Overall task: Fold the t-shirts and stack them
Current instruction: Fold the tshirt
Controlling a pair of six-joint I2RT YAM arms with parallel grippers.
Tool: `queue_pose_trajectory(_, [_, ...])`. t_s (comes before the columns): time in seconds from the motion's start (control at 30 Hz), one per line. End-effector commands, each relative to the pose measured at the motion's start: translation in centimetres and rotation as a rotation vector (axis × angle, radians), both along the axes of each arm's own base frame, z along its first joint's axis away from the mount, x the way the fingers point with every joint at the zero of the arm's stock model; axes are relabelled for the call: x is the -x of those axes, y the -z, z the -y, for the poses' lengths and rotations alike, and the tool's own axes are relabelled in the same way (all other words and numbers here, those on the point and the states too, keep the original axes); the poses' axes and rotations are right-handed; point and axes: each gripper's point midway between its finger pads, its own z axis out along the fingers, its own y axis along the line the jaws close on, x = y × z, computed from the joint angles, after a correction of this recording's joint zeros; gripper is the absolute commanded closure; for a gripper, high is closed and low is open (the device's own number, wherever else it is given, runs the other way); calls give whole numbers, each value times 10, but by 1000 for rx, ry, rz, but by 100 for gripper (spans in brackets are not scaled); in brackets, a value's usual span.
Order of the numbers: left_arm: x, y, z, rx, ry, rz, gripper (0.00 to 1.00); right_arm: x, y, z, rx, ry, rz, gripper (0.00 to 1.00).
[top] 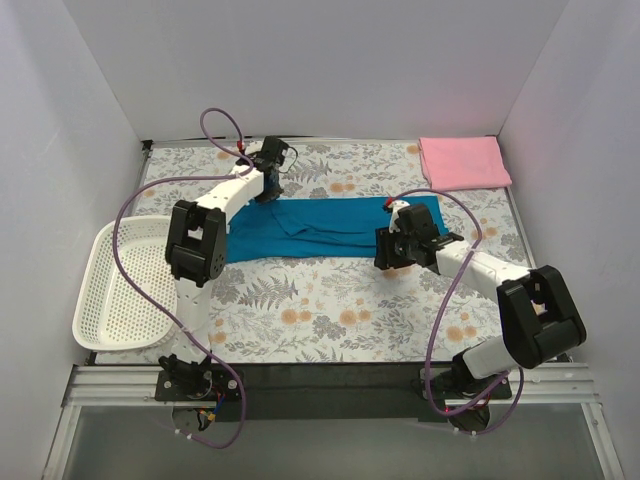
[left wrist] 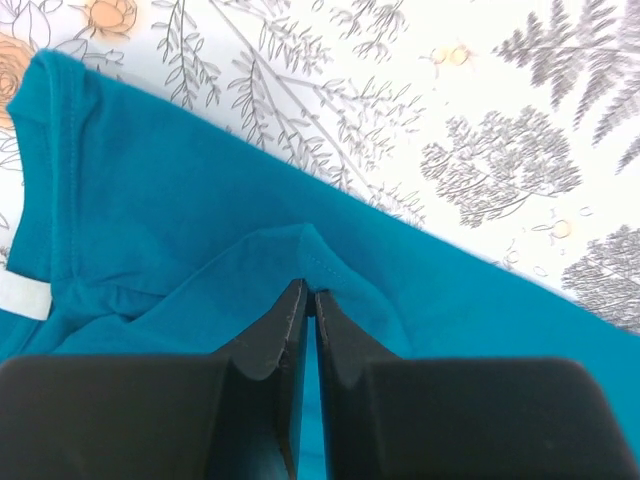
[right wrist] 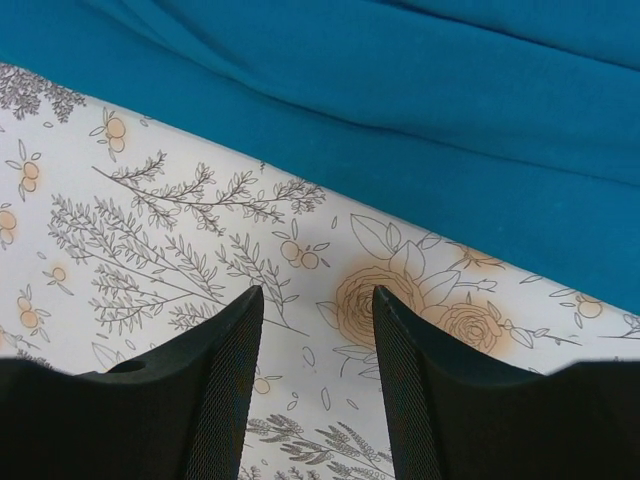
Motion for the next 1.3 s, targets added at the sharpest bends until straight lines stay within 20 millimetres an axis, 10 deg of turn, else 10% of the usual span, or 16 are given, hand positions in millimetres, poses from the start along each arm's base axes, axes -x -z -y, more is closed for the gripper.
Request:
queue_pose_trajectory(0.0, [-22,-33,6,45,5,102,89,-28,-20,4,16,52,97,46])
queue_pose_trajectory(0.37, [24,-84,-31,109,-108,194,33,-48,-15,88,-49,402,44,44])
queue_pose_trajectory(0.4, [41,-64,-37,114,-116,160,31,-48,-11,101,-63,447,32,44])
queue_pose_trajectory(0.63, [103,-46,-76,220,-186,164,42,-58,-16,126,-289,537,53,48])
queue_pose_trajectory(0.93, [115,-8,-97,191,-208,53,73,-71,-18,129,-408,557,54,56])
queue_pose_trajectory(1.27, [146,44,-112,82,-253,-171,78,-39,45,152,-431,708,-130,57])
